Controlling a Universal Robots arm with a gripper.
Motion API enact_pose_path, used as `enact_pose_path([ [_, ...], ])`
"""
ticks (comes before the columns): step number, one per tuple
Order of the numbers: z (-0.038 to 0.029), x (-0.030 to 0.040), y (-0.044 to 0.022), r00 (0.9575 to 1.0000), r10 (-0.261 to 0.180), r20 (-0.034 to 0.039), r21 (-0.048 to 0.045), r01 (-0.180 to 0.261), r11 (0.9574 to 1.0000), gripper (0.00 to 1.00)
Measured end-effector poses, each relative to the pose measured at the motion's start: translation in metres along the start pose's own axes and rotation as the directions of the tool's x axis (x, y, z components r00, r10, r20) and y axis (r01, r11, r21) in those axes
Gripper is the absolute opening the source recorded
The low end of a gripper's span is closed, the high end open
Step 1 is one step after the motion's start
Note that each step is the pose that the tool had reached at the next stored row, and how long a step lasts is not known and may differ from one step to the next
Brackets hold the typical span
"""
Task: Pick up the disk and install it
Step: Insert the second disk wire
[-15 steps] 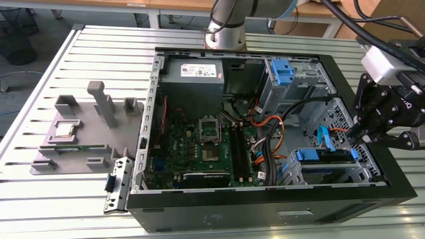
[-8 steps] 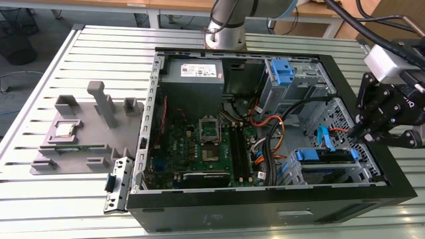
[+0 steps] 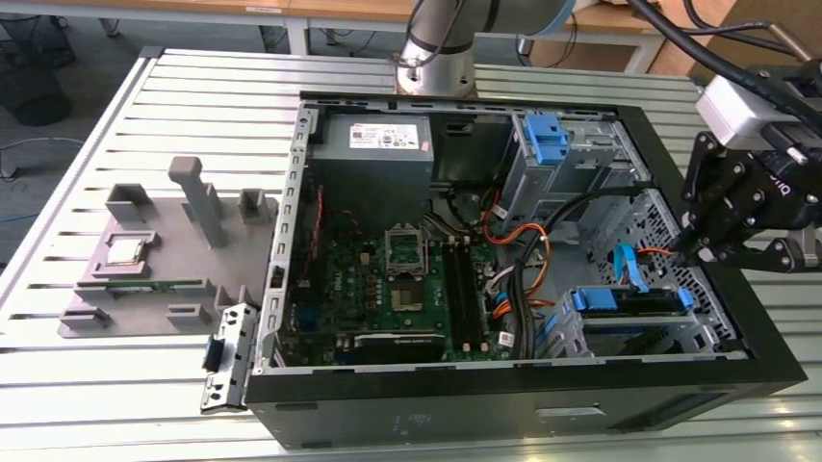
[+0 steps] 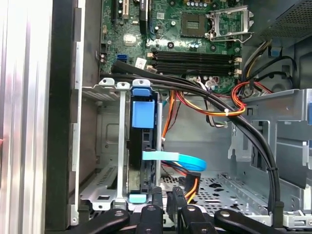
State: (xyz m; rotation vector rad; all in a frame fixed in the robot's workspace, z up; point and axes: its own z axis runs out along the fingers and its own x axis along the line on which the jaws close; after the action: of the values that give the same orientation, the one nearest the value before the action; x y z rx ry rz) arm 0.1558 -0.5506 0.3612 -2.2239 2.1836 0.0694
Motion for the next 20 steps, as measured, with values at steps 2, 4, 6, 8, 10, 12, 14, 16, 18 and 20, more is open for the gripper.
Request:
enact_pose_path([
  [2, 0.0003, -0.0023, -0.0001, 1.0, 0.0, 0.001, 0.0, 0.0, 1.0, 0.23],
  [4, 0.0016, -0.0046, -0.0009, 1.0, 0.0, 0.0019, 0.0001, 0.0, 1.0, 0.23],
  [6, 0.0029, -0.006, -0.0023, 1.0, 0.0, 0.0019, 0.0, 0.0, 1.0, 0.23],
  [8, 0.0042, -0.0074, -0.0042, 1.0, 0.0, 0.0021, -0.0001, 0.0, 1.0, 0.23],
  [10, 0.0054, -0.0084, -0.0067, 1.0, 0.0, 0.0021, -0.0003, 0.0, 1.0, 0.23],
  [12, 0.0068, -0.009, -0.0094, 1.0, 0.0, 0.002, -0.0005, 0.0, 1.0, 0.23],
  [14, 0.0083, -0.0096, -0.0122, 1.0, 0.0, 0.002, -0.0007, 0.0, 1.0, 0.23],
  [16, 0.0095, -0.0101, -0.0153, 1.0, 0.0, 0.0018, -0.001, 0.0, 1.0, 0.23],
  [18, 0.0108, -0.0105, -0.0185, 1.0, 0.0, 0.002, -0.0013, 0.0, 1.0, 0.23],
  [20, 0.0122, -0.0106, -0.0197, 1.0, 0.0, 0.002, -0.0014, 0.0, 1.0, 0.23],
])
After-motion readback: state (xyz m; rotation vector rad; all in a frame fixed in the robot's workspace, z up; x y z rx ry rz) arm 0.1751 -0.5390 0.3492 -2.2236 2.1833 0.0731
